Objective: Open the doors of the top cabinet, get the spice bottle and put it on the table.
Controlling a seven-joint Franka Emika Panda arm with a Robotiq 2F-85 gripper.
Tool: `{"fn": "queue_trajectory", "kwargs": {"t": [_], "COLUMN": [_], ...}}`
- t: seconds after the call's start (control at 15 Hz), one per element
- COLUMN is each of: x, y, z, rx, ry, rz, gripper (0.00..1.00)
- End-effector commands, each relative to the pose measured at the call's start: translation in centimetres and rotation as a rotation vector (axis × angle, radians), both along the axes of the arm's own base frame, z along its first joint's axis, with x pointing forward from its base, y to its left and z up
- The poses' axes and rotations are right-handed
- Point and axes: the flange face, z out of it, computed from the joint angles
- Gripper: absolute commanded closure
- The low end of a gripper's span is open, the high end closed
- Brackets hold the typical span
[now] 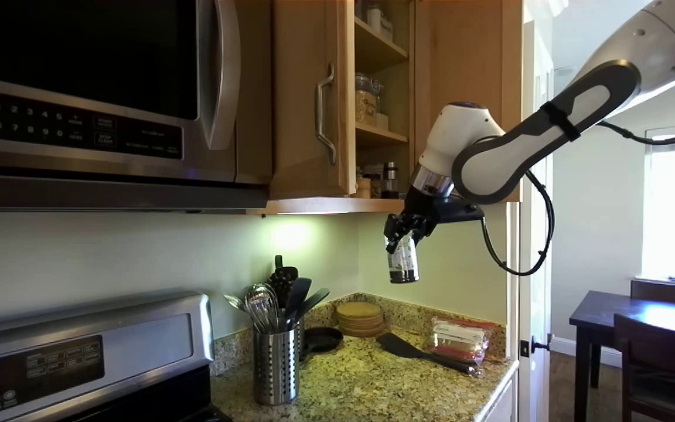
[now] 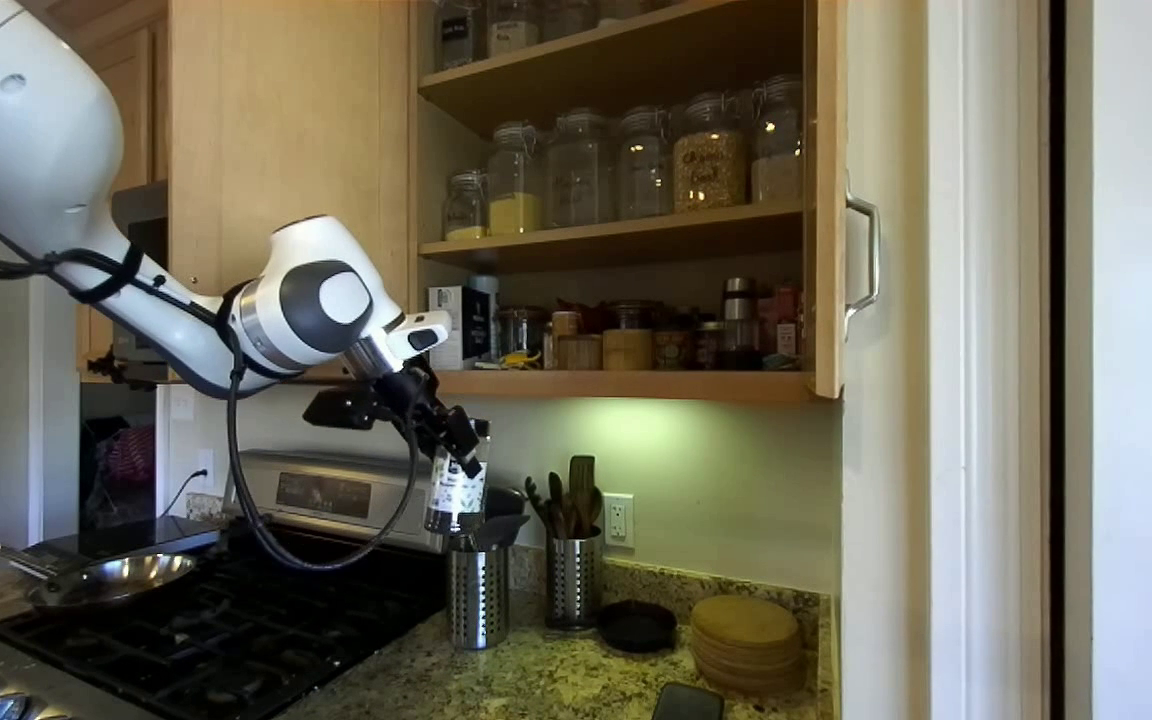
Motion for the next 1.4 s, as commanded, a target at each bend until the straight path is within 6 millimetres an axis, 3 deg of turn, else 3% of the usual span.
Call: {"fn": "queue_trajectory", "kwargs": {"t": [0.0, 0.53, 1.33], "x": [0.4, 2.7, 5.8], "y": [-0.5, -0.4, 1.8], "z": [-2.6, -8.5, -15.8], "rx": [0.025, 0.038, -0.025], "ry": [-0.025, -0.061, -0.07], "rz": [-0.029, -0.029, -0.085], "gripper": [0.59, 0.59, 0.59]}}
